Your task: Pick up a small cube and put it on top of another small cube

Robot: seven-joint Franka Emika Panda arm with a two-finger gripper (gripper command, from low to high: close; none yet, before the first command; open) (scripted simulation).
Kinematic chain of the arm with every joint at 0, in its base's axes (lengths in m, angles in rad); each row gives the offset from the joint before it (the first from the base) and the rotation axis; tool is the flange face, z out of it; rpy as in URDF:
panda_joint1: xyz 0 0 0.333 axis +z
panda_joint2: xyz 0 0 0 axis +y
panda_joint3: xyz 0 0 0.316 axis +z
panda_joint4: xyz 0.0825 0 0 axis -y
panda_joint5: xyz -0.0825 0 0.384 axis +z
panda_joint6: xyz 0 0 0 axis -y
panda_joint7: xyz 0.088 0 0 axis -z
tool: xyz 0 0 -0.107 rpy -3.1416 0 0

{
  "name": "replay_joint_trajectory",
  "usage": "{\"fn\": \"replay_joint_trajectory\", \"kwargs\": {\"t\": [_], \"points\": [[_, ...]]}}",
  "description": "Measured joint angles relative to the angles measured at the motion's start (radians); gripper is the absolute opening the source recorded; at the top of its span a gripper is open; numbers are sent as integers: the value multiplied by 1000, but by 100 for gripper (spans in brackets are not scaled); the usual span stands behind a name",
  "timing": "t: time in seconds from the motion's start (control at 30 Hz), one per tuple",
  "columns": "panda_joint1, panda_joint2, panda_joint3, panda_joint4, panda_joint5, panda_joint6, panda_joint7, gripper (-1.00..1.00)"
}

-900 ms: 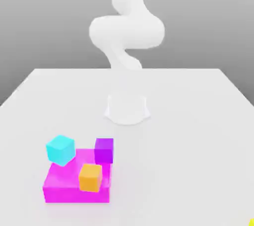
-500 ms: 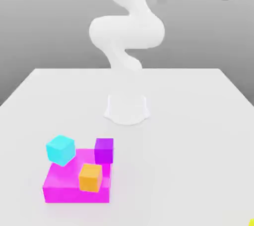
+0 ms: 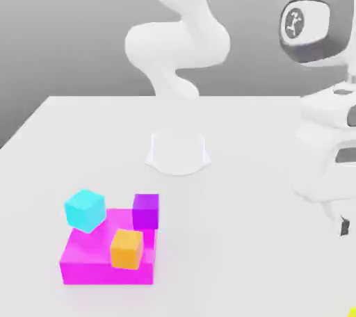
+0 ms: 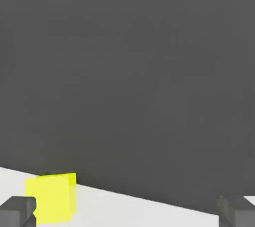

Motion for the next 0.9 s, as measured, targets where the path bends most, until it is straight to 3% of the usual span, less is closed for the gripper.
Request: {"fn": "replay_joint_trajectory", "kwargs": {"t": [0.33,0.37,0.57,0.7,0.9], "points": [[111,361,-21,86,-61,117,79,0],[117,385,-28,92,-68,135,84,-100],[121,398,-32,95,-68,145,84,-100],[103,298,-6,71,-33,70,61,-100],[-25,88,-61,-95,-43,25,-104,-100]]}}
